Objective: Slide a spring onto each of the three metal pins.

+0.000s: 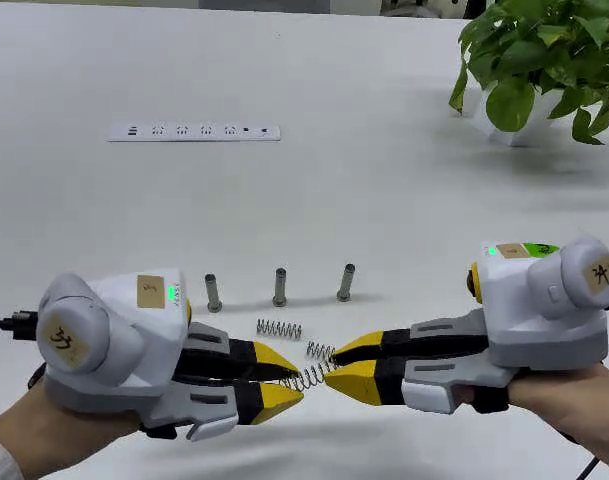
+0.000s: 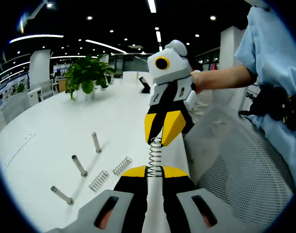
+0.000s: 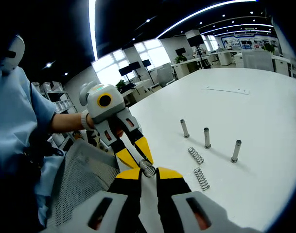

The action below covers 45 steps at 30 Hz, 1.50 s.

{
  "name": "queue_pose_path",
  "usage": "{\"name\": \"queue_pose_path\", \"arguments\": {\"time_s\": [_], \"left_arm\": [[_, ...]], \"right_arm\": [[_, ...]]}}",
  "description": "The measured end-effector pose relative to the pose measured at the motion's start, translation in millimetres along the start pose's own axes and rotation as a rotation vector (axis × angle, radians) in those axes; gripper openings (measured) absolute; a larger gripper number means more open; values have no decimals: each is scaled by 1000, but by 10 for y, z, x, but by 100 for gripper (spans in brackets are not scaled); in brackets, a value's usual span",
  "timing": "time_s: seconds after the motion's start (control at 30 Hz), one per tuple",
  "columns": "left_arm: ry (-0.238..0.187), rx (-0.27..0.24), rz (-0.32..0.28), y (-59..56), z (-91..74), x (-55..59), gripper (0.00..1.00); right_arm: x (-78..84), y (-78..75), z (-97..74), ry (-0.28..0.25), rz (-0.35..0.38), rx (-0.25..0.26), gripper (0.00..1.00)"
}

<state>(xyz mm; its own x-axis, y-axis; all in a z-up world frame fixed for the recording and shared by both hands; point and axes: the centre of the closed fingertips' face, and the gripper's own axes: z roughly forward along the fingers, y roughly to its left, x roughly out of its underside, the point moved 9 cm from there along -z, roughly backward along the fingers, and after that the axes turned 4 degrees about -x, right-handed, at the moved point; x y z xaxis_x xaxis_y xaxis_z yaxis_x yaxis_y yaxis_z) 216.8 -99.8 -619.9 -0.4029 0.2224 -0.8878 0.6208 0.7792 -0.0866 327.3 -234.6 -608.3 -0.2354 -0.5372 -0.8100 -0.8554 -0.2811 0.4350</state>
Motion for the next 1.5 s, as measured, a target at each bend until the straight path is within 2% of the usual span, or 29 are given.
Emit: {"name": "queue_pose_path", "arguments": {"time_s": [0.17, 0.3, 0.63, 0.93, 1.17, 1.23, 1.3, 1.43, 1.5], "left_arm": [[6, 4, -2, -7, 13, -9, 9], [20, 12, -2, -5, 31, -7, 9], [44, 31, 9, -34, 96, -48, 9], [82, 58, 23, -49, 121, -9, 9], [97, 66, 38, -76, 115, 16, 9], [96, 66, 38, -77, 109, 14, 9], [94, 65, 38, -73, 106, 9, 9], [94, 74, 48, -80, 104, -3, 9], [96, 80, 54, -85, 107, -6, 9]], "right_arm": [[-25, 40, 12, 9, -19, -1, 12], [-93, 112, 18, 38, -69, 5, 12], [-217, 218, 53, 122, -191, 28, 12], [-222, 282, 104, 213, -268, 33, 12], [-191, 283, 105, 245, -285, 17, 12], [-201, 278, 100, 253, -326, 20, 13], [-221, 274, 84, 263, -330, 7, 17], [-294, 245, 31, 307, -359, -23, 17], [-295, 247, 32, 346, -369, -59, 17]]}}
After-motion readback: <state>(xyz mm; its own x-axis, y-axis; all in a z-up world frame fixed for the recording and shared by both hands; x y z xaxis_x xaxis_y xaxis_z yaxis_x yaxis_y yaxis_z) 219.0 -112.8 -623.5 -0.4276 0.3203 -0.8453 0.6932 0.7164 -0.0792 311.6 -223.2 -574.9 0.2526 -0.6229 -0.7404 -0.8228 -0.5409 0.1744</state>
